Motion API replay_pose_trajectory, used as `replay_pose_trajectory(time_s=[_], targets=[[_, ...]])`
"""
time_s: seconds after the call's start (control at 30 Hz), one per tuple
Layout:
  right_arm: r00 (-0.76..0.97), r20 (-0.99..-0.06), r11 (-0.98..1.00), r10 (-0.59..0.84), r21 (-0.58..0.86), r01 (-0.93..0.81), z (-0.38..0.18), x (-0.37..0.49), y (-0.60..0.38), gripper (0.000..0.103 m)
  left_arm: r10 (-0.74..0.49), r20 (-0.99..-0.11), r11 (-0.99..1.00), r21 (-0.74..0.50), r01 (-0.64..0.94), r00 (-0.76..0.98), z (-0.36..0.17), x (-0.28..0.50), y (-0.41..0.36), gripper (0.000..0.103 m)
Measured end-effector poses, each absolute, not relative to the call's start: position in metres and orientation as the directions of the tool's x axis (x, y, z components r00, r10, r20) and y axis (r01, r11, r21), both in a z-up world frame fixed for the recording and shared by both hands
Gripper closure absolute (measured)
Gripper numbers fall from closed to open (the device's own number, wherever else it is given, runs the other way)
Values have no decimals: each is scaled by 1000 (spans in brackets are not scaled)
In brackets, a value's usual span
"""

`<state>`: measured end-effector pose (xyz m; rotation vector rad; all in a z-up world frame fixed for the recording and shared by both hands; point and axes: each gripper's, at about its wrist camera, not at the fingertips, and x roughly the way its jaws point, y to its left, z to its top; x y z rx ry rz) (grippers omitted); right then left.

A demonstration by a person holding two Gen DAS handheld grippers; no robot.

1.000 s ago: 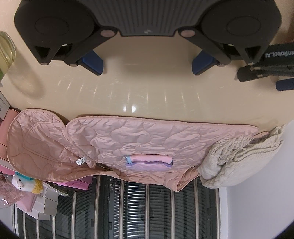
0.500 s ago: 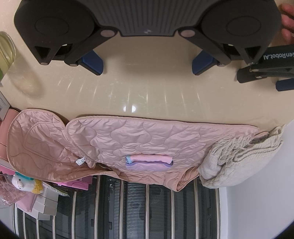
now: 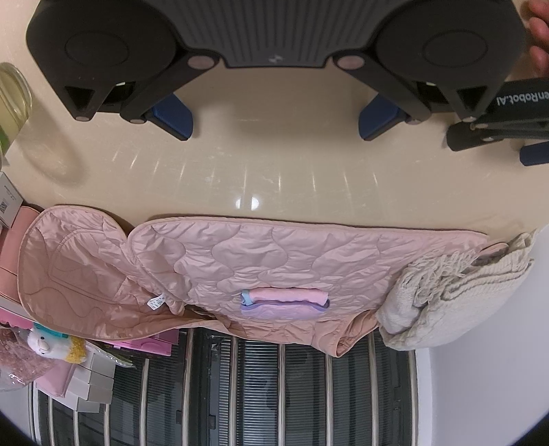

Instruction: Fold clothes

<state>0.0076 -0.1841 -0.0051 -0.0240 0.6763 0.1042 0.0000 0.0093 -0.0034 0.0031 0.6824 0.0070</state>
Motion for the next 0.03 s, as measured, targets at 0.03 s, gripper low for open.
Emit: replay_pose_trajectory(time_s=[0.03], targets=[[775, -626, 994, 89, 12, -104, -5, 8, -184, 0, 7, -631, 1000, 5, -6, 776, -3, 0, 9, 1]])
